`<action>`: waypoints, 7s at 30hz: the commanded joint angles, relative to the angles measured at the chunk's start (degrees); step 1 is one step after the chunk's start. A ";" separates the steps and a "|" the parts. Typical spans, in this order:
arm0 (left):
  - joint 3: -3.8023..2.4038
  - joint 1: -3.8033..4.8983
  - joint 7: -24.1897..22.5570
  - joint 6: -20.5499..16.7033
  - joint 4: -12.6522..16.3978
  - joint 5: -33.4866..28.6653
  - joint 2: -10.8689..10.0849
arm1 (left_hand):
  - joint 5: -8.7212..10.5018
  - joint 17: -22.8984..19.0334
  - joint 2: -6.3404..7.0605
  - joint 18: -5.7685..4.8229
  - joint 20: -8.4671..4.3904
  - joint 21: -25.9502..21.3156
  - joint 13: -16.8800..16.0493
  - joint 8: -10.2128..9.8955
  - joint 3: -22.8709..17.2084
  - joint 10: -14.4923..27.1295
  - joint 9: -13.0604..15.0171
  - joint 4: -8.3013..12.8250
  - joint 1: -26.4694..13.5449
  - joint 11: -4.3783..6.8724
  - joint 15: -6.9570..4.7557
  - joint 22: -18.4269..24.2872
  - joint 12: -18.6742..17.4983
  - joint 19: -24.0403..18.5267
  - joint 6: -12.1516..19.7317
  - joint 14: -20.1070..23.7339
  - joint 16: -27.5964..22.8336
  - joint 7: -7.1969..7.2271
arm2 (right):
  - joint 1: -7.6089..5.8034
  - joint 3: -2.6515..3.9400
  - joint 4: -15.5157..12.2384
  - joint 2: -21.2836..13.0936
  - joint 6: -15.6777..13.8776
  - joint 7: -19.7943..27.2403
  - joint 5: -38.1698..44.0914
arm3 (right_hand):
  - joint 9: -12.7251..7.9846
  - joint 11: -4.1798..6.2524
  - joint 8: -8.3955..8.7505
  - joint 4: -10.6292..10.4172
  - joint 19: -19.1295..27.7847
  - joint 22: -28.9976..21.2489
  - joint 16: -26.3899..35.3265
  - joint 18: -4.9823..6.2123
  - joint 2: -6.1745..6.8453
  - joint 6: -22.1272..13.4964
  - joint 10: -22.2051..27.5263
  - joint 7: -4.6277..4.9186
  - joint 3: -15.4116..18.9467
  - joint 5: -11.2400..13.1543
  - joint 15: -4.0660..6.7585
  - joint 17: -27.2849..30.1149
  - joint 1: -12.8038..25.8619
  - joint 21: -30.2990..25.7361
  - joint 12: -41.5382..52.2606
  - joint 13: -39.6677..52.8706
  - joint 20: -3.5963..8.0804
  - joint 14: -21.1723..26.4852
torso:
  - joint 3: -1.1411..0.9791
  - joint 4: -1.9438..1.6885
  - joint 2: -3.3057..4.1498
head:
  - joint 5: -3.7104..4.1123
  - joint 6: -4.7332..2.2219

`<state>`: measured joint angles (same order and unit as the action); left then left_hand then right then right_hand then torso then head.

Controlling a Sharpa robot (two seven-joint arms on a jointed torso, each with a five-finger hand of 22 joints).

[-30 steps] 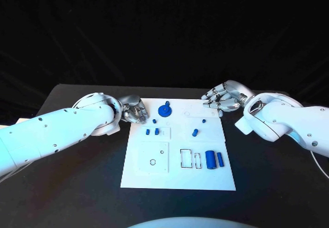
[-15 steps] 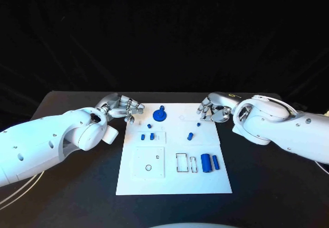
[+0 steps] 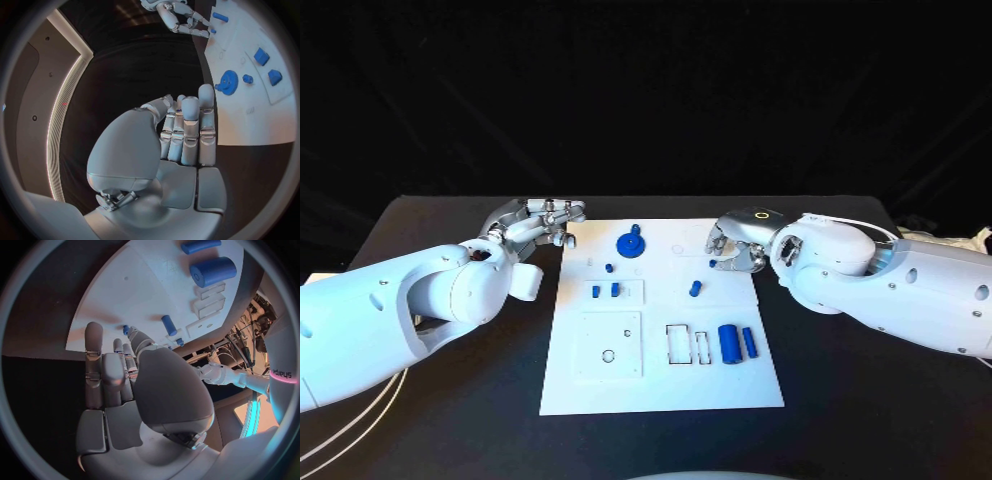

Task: Assemble the parts on the task board

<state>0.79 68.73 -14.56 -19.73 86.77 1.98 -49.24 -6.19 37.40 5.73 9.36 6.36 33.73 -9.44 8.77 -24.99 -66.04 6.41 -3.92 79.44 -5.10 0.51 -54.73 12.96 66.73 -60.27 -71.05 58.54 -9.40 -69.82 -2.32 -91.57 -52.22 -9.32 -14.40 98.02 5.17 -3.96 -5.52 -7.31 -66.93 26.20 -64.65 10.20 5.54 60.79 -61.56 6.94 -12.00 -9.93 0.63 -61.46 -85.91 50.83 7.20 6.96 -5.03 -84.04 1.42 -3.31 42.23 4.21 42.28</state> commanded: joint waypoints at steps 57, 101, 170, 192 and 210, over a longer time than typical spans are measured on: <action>-0.02 -0.17 -1.62 1.40 2.19 -2.81 -0.13 | -1.00 -2.84 -0.97 1.06 0.49 -1.97 -0.65 0.81 0.91 3.83 -0.47 1.50 1.49 -0.84 0.62 1.45 2.06 -0.19 2.92 2.16 -1.82 -0.95 | 1.85 0.11 1.20 1.54 -2.01 -0.43 0.14 | 1.50 0.63 1.06 1.56 -2.97 6.45 -2.21 -0.68 -1.40 5.66 -6.10 -0.59 -11.66 7.20 0.40 -2.64 3.12 4.57 -2.53 -3.40 0.68 -2.16 | -0.02 -0.04 -0.06 | 0.15 1.14; 0.14 -0.30 -2.16 -0.28 1.73 -2.65 -0.46 | -0.99 -3.36 -1.33 1.04 0.68 -2.27 -0.78 1.25 1.18 4.78 -0.49 1.45 1.33 -1.08 0.86 1.66 2.74 -0.25 3.62 2.58 -1.97 -1.17 | 3.24 0.55 -11.09 4.48 -9.56 5.53 -4.57 | 2.09 -0.08 1.52 4.14 -4.36 10.11 -4.12 -1.12 -1.71 5.96 -7.24 0.62 -13.80 6.71 0.27 -4.34 1.75 7.29 -3.28 -3.37 0.08 -2.24 | 0.13 -0.03 -0.02 | -4.52 1.70; 0.14 -0.30 -1.44 0.45 1.99 -2.65 0.12 | -0.98 -3.46 -1.47 1.07 0.69 -2.34 -0.88 1.55 1.21 4.87 -0.44 1.58 1.49 -1.05 0.83 1.71 3.13 -0.20 3.65 2.63 -1.93 -1.14 | 9.10 -0.26 -5.84 11.71 -1.03 4.40 -1.24 | 2.15 -0.32 1.66 4.35 -4.28 10.29 -4.46 -1.14 -1.62 5.65 -6.90 0.83 -13.89 6.71 0.10 -4.61 2.50 7.53 -3.46 -3.39 -0.03 -2.22 | 0.09 0.01 -0.02 | -6.88 4.08; 0.14 -0.30 -1.20 0.48 2.03 -2.65 0.03 | -0.97 -3.56 -1.43 1.08 0.70 -2.37 -0.89 1.63 1.28 4.99 -0.44 1.61 1.49 -1.06 0.84 1.73 3.24 -0.19 3.75 2.69 -1.96 -1.16 | 9.17 -0.49 -6.09 11.68 -3.48 1.57 0.28 | -0.76 -2.98 1.98 4.58 -0.17 4.15 -2.85 -0.08 1.84 -5.44 5.74 3.20 -9.80 6.27 -2.17 -2.40 6.18 3.42 -2.88 -3.23 -1.84 -0.70 | 0.06 0.04 -0.06 | -6.65 4.13; 0.14 -0.30 -0.79 0.70 1.86 -2.65 -0.06 | -0.97 -3.65 -1.43 1.08 0.70 -2.39 -0.90 1.66 1.30 5.09 -0.45 1.63 1.49 -1.08 0.85 1.74 3.29 -0.19 3.83 2.73 -1.99 -1.18 | 5.94 0.35 -13.21 0.88 -9.72 1.32 -5.82 | -0.62 -2.06 1.36 4.79 -1.55 6.41 -4.35 -0.40 1.00 -2.26 2.62 2.16 -7.83 3.15 -1.57 -3.42 5.98 5.15 1.30 -3.09 -1.42 -1.42 | 0.09 0.14 -0.11 | -5.24 2.80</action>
<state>0.96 68.46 -15.32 -19.97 88.56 -0.89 -49.35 -6.84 33.81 4.60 9.33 6.56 31.73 -10.28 10.21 -23.90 -61.33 5.99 -2.51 80.58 -6.13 1.35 -53.04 15.97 66.54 -56.81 -68.62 56.79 -10.43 -63.57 -2.00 -104.31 -50.86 -18.31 -12.00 94.86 4.53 -6.07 -3.97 -2.47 -67.95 32.51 -68.82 10.19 6.93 58.22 -58.60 9.15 -20.22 -6.55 -1.13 -64.83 -80.24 55.78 8.34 3.85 -6.44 -83.93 1.49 -3.20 42.10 -1.36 45.34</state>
